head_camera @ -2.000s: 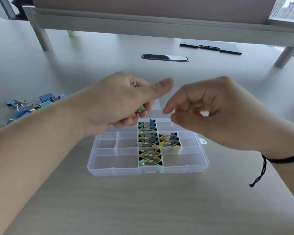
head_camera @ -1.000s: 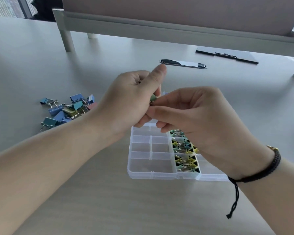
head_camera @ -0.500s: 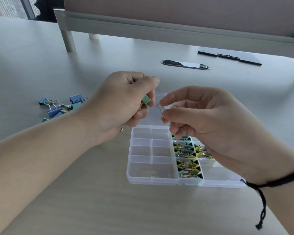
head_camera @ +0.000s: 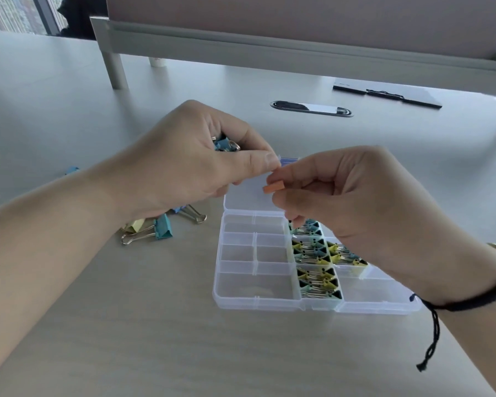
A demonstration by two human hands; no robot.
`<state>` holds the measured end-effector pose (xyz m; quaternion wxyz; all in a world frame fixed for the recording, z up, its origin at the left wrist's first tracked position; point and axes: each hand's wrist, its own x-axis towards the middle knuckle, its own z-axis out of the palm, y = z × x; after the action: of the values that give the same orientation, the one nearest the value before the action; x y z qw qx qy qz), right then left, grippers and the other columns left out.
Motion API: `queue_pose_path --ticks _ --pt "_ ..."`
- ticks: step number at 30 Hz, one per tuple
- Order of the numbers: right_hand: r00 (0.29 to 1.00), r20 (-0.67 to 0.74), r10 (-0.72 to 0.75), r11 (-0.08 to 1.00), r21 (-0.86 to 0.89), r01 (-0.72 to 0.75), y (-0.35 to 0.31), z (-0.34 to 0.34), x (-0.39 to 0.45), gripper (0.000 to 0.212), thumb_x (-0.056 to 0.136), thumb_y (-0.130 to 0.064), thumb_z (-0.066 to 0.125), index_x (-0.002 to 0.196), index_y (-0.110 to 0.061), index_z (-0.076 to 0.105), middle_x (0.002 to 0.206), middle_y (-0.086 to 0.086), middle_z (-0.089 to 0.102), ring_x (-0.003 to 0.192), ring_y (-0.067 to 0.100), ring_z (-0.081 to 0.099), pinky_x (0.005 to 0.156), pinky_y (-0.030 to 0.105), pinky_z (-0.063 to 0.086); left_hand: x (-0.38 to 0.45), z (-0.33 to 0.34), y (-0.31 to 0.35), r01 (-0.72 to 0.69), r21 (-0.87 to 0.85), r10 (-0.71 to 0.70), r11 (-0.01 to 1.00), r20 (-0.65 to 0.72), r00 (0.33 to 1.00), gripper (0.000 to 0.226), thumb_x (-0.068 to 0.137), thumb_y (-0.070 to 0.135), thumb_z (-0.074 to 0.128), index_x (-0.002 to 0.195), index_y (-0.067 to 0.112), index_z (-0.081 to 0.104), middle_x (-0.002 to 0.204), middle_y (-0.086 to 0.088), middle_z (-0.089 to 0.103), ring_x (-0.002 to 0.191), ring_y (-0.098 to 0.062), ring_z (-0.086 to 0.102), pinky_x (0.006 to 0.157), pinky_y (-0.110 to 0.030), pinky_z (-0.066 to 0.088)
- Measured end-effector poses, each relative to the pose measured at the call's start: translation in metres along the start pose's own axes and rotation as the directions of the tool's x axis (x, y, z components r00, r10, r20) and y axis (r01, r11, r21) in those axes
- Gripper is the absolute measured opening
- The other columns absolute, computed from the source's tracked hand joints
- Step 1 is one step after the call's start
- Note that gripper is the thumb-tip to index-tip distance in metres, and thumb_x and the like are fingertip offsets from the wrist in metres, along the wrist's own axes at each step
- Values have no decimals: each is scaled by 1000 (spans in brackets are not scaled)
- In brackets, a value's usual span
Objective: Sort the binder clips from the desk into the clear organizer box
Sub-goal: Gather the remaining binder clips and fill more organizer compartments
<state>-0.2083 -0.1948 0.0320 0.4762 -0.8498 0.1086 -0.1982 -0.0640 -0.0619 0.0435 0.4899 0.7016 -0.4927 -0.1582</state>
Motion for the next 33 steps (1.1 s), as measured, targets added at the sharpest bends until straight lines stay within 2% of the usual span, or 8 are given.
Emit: queue_pose_path --ticks 2,4,6,9,13,18,22,33 --pt "999 -33 -41 993 -112 37 3 0 0 6 76 -31 74 79 -34 79 71 -4 74 55 18 62 56 27 51 -1 -1 1 -13 29 11 1000 39 999 10 81 28 73 82 20 79 45 4 47 42 -16 36 47 -27 35" --pt "998 -40 -55 982 -185 47 5 -1 0 5 77 -36 73 79 -38 77 72 -10 73 50 7 56 51 18 46 -1 0 3 -49 106 43 993 62 997 8 81 29 72 83 23 78 41 12 50 36 -5 39 43 -15 35" --pt "998 -42 -53 984 -173 45 5 -1 0 4 78 -32 75 81 -35 77 73 -14 74 58 1 66 65 24 58 -2 2 5 -86 214 73 973 69 995 9 80 33 73 85 28 77 51 21 62 46 4 55 48 -3 36" --pt "998 -34 -50 977 -207 42 4 1 -2 6 77 -28 79 81 -30 76 71 -14 75 65 2 71 72 38 61 -3 2 3 -99 292 81 951 73 994 19 73 48 70 86 36 77 72 13 70 60 0 60 55 -8 43" --pt "998 -18 -64 975 -214 58 0 1 -4 20 75 -23 83 85 -29 67 69 -13 74 61 2 69 68 31 60 -4 3 2 -88 329 55 940 109 993 21 72 53 69 83 36 77 73 5 70 62 -17 61 58 -28 47" --pt "998 42 -47 965 -257 56 -2 -3 -3 29 71 -22 85 85 -31 61 70 -15 74 58 1 65 57 15 50 -6 2 3 -58 367 -21 929 206 978 12 73 49 71 78 39 74 73 16 66 62 -3 58 58 -14 44" --pt "993 118 -23 932 -357 64 -1 0 -4 24 73 -19 82 81 -33 64 72 -21 73 60 -3 62 57 6 41 -7 3 3 -36 448 -97 893 269 958 17 72 51 70 83 38 74 78 14 68 69 -9 60 63 -23 47" --pt "988 157 -12 920 -385 73 -7 -2 -7 14 74 -18 83 72 -31 76 66 -17 70 55 -6 59 49 2 37 -11 11 4 0 490 -121 872 216 969 5 80 33 74 79 28 75 66 9 69 54 -2 53 52 -11 41"
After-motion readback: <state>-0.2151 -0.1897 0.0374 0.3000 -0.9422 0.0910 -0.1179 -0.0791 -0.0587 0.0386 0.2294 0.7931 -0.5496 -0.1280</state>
